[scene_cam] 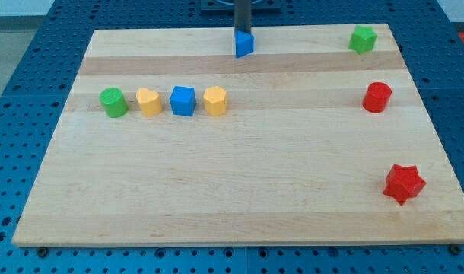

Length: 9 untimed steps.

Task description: Move the blue triangle towards the center

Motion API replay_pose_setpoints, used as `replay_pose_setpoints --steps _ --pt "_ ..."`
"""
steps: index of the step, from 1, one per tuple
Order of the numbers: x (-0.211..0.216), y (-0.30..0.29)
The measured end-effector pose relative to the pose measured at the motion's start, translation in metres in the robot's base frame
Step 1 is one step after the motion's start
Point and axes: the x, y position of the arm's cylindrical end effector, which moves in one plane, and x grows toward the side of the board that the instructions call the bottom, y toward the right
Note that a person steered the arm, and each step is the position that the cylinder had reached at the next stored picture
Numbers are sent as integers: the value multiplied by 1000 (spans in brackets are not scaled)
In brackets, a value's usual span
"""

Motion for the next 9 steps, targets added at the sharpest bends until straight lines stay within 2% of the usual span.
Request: replay_pose_setpoints --steps 2,4,7,9 --pt "14 1" --pt "21 27" --pt "26 -20" --pt "30 -31"
